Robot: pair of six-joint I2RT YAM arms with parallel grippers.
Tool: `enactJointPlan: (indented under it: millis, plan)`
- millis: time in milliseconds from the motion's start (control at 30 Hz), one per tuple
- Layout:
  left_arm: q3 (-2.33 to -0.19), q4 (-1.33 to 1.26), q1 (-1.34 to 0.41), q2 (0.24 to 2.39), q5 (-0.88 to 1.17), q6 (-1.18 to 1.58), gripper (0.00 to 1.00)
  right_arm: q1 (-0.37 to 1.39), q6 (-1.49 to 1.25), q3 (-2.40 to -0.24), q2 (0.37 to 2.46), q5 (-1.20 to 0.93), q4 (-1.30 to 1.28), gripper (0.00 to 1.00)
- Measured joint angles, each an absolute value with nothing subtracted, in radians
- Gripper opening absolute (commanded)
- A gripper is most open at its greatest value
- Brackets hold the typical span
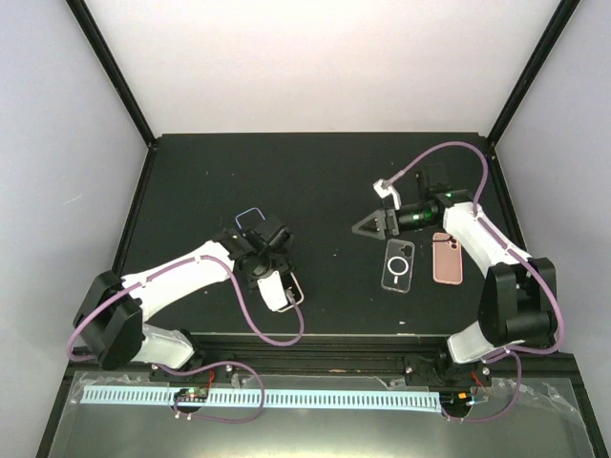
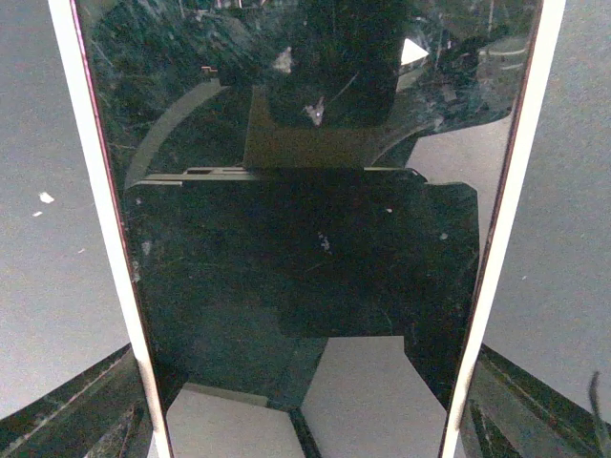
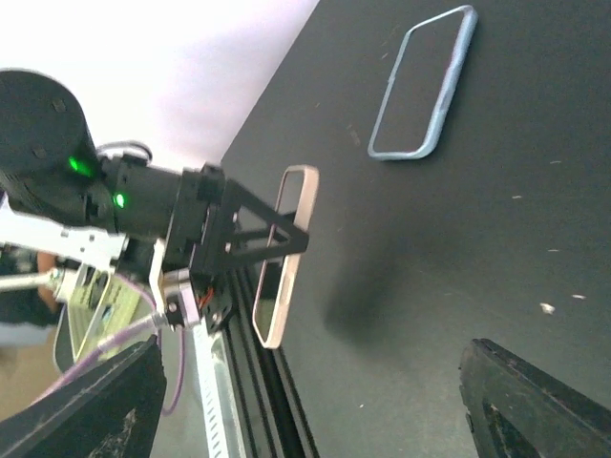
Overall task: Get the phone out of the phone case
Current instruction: Pick up the phone at the center of the board.
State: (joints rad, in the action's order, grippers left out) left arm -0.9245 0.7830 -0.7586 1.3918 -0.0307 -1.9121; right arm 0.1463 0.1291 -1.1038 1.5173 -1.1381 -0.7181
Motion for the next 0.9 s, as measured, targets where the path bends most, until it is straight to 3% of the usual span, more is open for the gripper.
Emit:
enactJointPlan:
  millis: [333,900]
  plan:
    - [-1.007,0.771,-0.759,1.345,-0.038,-1.898,0.45,0.344,0.146,-1.020,1.522,-1.106,-0.677,0.78]
    - [-1.071,0.731,-0.759,1.349,-0.044,-1.848,0.43,0.543,0.094,-1.057,1.601,-1.045,-0.568,0.66]
